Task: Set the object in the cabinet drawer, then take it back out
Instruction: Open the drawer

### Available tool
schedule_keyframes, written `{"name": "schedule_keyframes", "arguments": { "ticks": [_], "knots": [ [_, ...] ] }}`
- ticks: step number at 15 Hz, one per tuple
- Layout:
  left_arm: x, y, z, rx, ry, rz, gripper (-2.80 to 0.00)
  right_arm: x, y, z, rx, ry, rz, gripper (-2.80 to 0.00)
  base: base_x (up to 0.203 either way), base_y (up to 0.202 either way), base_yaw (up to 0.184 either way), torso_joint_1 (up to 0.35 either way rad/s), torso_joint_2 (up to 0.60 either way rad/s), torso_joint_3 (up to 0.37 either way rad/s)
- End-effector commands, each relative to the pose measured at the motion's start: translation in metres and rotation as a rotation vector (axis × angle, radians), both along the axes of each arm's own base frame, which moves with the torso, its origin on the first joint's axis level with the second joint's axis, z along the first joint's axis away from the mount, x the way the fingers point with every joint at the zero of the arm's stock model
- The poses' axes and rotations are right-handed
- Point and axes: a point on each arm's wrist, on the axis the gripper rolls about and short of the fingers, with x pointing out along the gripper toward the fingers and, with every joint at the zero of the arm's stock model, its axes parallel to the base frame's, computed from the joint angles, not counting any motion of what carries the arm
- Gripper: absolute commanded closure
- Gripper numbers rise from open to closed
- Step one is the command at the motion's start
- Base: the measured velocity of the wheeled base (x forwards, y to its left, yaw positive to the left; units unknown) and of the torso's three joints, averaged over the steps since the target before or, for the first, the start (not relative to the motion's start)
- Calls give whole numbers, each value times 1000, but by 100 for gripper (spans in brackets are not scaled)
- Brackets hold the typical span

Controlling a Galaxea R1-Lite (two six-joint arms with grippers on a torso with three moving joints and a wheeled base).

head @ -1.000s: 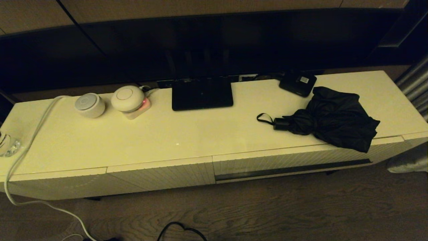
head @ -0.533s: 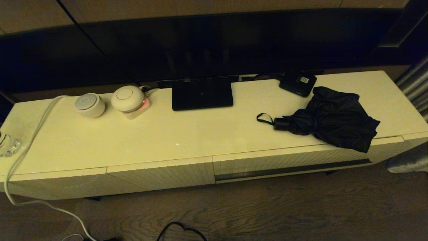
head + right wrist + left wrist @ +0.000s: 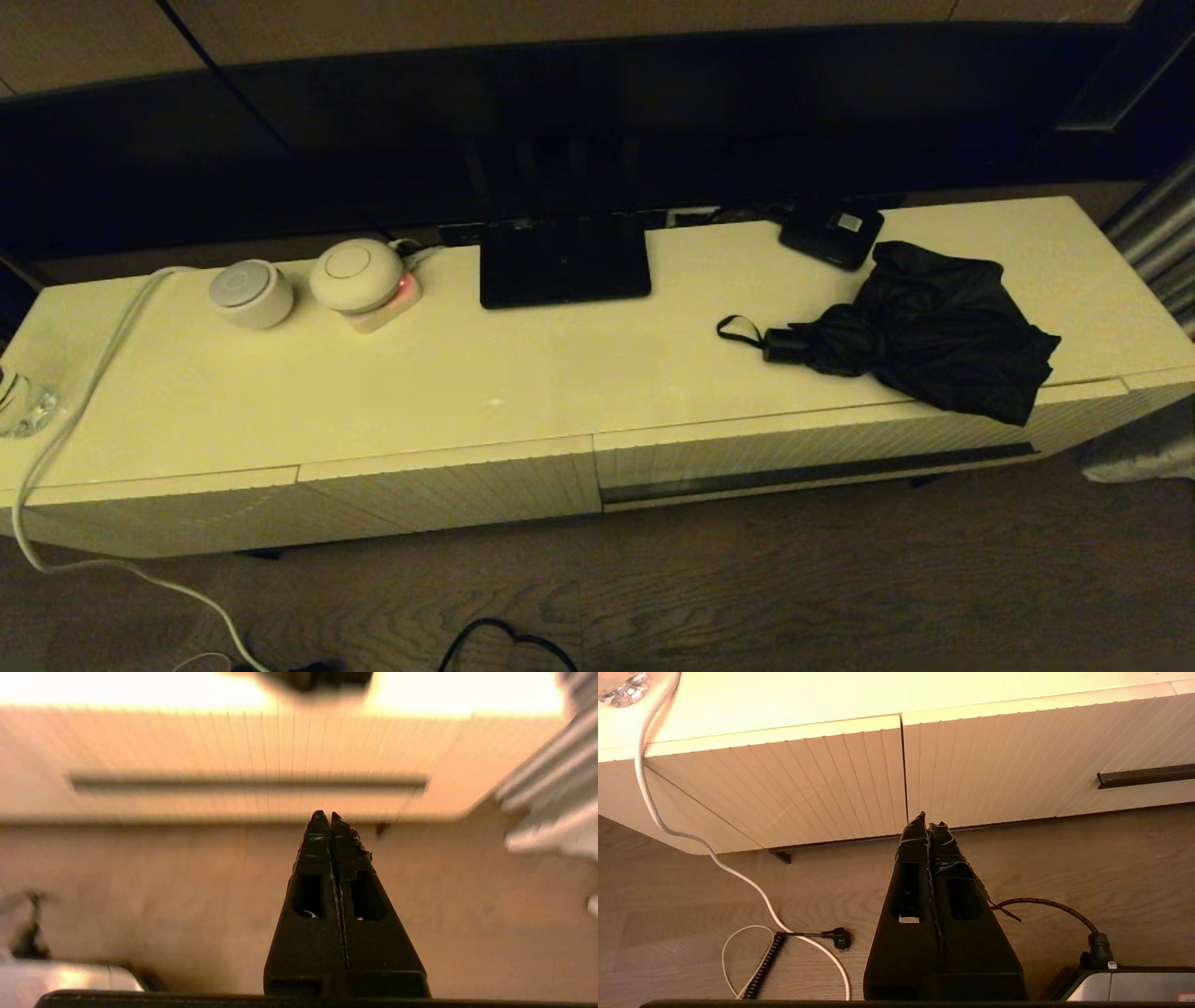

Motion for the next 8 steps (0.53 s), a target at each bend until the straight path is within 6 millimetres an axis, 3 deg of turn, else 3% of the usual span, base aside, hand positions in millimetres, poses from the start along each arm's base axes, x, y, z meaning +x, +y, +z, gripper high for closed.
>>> {"name": "schedule_keyframes", "arguments": {
  "ticks": [1, 4, 8],
  "knots": [
    [0, 0, -1, 0, 3, 1, 0, -9, 0, 45, 28, -65, 7, 0, 0, 0, 0, 0, 0, 0],
    [0, 0, -1, 0, 3, 1, 0, 1, 0, 88, 20, -32, 18, 0, 0, 0, 0, 0, 0, 0],
    [0, 0, -1, 0, 3, 1, 0, 49, 2, 127, -173, 116, 77, 0, 0, 0, 0, 0, 0, 0]
  ]
}}
